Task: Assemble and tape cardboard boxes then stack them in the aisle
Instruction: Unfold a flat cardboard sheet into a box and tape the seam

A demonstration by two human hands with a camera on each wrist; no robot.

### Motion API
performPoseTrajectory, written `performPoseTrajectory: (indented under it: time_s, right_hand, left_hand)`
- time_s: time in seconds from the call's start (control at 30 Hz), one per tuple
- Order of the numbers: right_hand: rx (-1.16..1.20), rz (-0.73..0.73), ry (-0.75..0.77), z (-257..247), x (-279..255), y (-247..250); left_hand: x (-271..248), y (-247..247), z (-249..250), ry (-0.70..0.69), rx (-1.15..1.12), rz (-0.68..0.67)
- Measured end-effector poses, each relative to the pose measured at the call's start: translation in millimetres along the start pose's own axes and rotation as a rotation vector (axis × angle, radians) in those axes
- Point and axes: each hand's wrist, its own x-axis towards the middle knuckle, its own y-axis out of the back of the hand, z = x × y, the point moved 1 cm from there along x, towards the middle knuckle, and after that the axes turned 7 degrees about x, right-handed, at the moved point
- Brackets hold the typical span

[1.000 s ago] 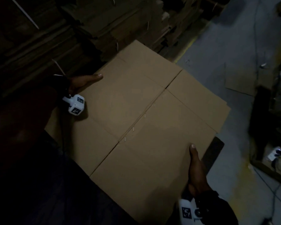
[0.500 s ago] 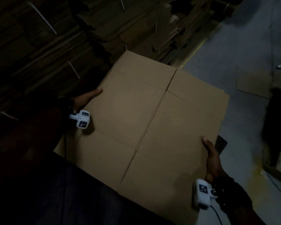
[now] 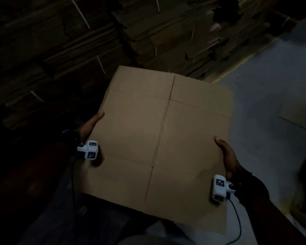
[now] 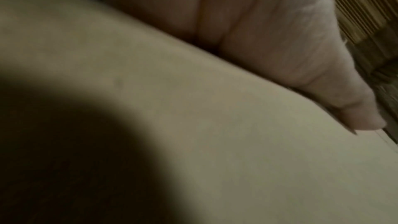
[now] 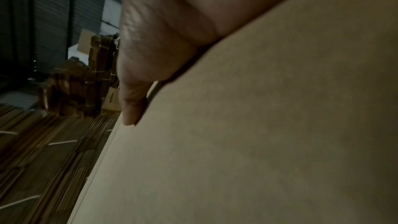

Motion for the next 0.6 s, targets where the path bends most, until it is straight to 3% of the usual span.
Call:
performPoseTrajectory:
  time_s: [0.2, 0.4, 0.6]
  right_hand:
    - [-0.051, -0.030, 0.008, -4, -2, 5]
    - [-0.083, -0.041, 0.017, -12, 6, 15]
    - [-0.083, -0.023, 0.050, -33, -22, -7]
  left_hand:
    - [-10, -9, -16, -0.039, -0.018, 0.099]
    - [-13, -9, -30, -0.004, -0.099, 0.047]
    - [-22, -8, -45, 0.023, -0.148, -0.025]
